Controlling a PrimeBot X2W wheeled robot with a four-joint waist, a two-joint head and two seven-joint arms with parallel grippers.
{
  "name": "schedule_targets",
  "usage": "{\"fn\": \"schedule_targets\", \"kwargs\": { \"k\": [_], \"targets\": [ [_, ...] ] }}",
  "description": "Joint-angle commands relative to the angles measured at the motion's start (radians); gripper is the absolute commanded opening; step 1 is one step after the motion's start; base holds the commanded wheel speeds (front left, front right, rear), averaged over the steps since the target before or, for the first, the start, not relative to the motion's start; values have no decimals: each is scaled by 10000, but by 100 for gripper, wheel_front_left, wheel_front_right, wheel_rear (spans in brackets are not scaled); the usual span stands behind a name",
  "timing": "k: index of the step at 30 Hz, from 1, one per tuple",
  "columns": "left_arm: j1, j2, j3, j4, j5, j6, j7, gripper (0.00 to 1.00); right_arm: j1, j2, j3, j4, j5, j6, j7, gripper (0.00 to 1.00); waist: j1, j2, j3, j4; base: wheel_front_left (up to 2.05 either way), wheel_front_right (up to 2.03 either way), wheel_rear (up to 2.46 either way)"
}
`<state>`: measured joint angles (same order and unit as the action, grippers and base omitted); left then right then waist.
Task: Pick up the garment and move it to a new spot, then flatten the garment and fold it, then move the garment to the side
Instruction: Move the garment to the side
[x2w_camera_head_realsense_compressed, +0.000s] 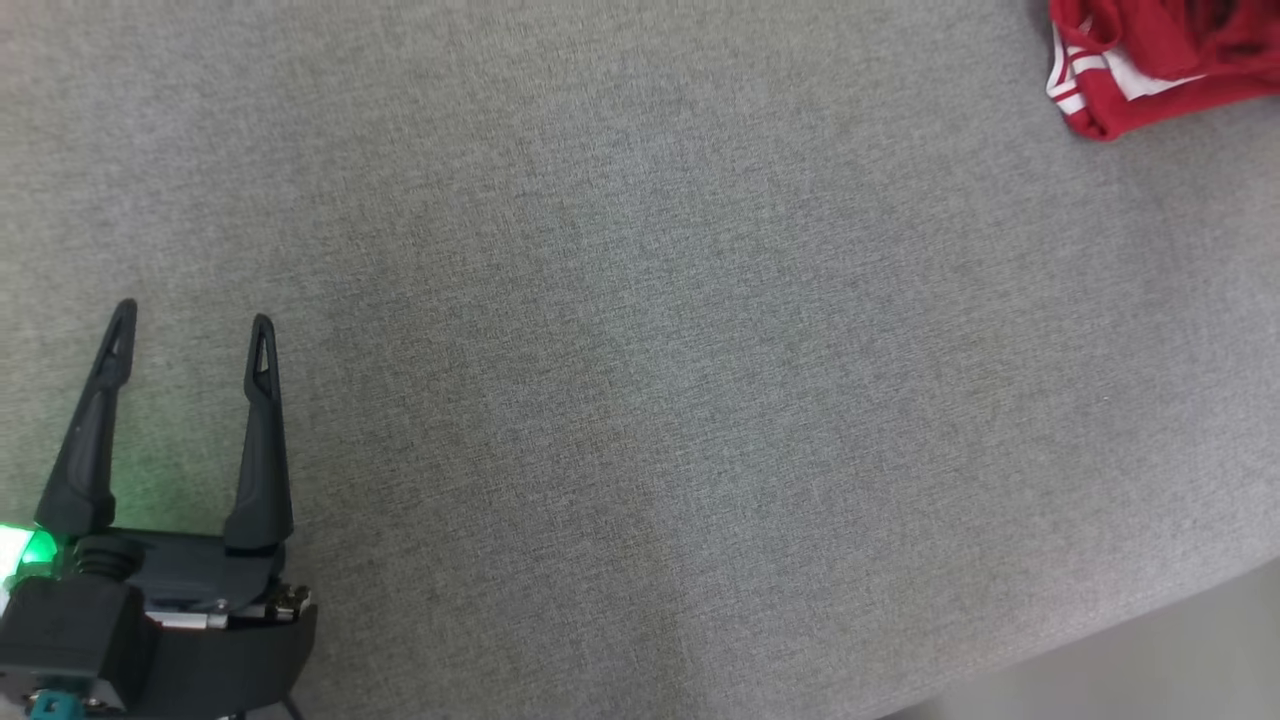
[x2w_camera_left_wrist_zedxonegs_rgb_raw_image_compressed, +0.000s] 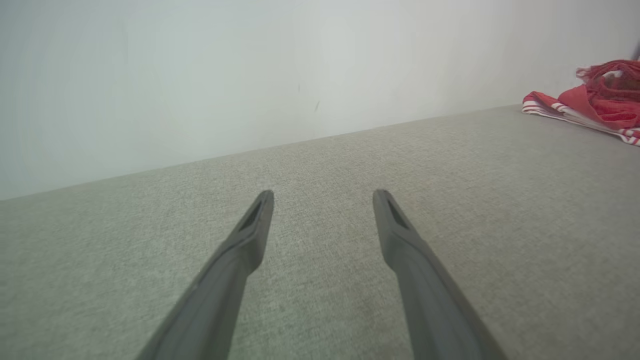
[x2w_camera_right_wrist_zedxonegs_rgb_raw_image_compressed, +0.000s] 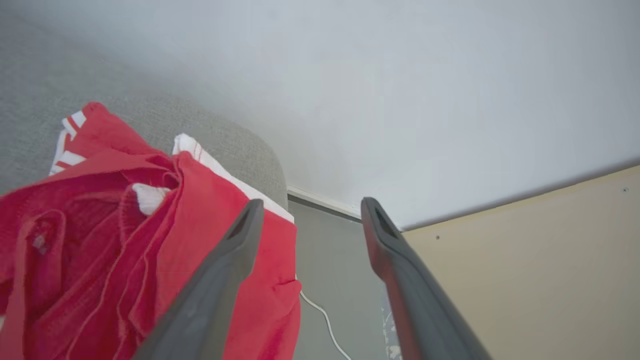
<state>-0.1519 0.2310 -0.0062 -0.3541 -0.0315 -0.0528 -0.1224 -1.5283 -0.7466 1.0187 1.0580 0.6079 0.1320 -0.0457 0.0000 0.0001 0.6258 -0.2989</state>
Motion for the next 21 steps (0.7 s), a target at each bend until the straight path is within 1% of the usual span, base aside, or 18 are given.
{"fn": "schedule_targets", "kwargs": {
  "k": [1, 5, 11, 16, 21],
  "targets": [
    [87, -35, -15, 86, -49, 48, -101, 100, -136, 91, -87, 73, 69, -28, -226, 100, 0, -1, -204, 41, 0, 0, 0],
    [190, -145, -9, 394, -191, 105, -317, 100, -209, 331, -252, 134, 108, -28, -955, 100, 0, -1, -682, 186, 0, 0, 0],
    [545, -394, 11, 1052, -496, 255, -780, 100, 391, 891, -638, -108, 506, -28, -1867, 100, 0, -1, -1849, 585, 0, 0, 0],
    [979, -635, 87, 1571, -795, 336, -1077, 100, 1190, 1218, -1139, -663, 757, -28, -2153, 100, 0, -1, -2861, 1046, 0, 0, 0],
    [1438, -826, 177, 2012, -1080, 419, -1244, 100, 2231, 1380, -2072, -1567, 725, -28, -2192, 100, 0, -1, -3630, 1445, 0, 0, 0]
  ]
}}
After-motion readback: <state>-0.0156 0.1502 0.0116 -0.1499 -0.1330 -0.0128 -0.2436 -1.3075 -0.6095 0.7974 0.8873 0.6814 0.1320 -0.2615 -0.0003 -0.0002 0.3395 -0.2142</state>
